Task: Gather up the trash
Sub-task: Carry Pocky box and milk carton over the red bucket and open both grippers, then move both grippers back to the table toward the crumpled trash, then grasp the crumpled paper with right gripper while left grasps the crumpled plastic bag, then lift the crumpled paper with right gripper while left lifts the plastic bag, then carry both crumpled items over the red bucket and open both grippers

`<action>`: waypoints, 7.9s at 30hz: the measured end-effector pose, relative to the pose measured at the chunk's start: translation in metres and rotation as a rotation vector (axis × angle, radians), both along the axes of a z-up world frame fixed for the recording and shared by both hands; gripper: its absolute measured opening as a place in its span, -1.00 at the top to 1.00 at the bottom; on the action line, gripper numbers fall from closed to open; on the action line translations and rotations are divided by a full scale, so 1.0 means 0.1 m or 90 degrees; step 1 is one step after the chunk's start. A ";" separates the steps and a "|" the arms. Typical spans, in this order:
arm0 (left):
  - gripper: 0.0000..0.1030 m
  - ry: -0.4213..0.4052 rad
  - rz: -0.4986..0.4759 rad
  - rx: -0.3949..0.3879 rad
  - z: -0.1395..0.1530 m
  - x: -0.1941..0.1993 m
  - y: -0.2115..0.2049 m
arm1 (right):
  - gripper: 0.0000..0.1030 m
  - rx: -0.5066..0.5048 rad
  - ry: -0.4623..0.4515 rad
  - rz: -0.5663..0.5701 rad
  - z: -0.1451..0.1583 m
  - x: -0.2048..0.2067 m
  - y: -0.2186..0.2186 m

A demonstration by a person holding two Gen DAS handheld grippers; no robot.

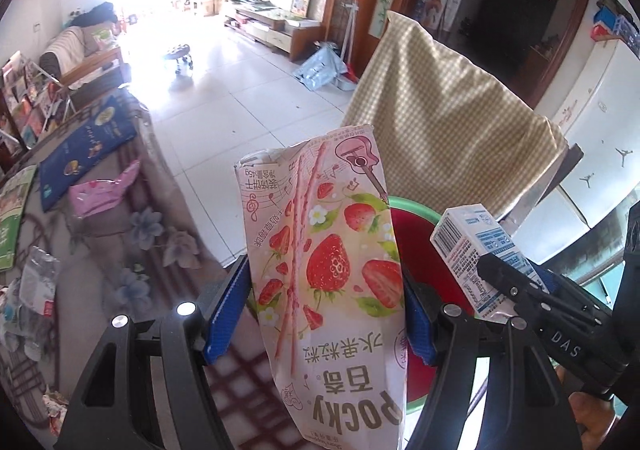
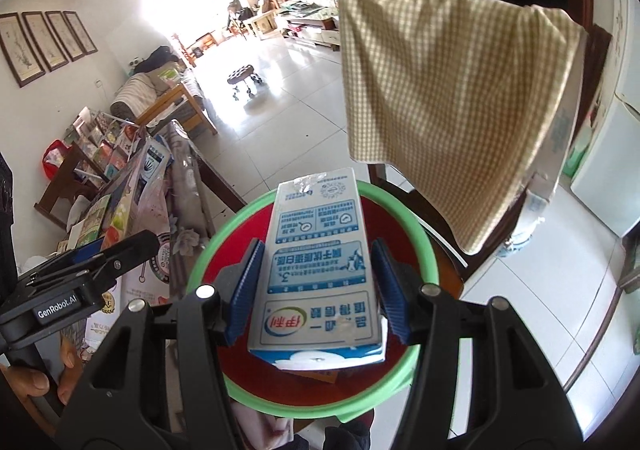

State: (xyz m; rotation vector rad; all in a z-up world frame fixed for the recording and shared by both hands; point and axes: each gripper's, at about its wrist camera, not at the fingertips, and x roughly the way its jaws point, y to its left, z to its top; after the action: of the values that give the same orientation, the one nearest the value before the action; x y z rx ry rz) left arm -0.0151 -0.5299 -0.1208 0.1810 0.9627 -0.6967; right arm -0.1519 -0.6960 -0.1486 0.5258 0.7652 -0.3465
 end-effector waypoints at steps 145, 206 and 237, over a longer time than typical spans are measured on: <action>0.64 -0.007 0.325 -0.051 -0.17 0.76 4.98 | 0.24 -0.040 -0.008 0.324 0.49 1.30 4.24; 0.62 -0.022 0.328 0.018 0.01 0.08 2.57 | 0.24 -0.003 -0.027 0.314 0.48 0.75 1.81; 0.30 0.064 -0.067 0.006 -0.19 -0.19 0.10 | 0.21 -0.005 0.013 0.033 0.24 0.00 0.04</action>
State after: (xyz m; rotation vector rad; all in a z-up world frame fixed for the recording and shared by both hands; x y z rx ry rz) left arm -0.0339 -0.5201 -0.1397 0.2067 1.0585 -0.8044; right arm -0.1524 -0.6920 -0.1244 0.4943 0.7959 -0.3069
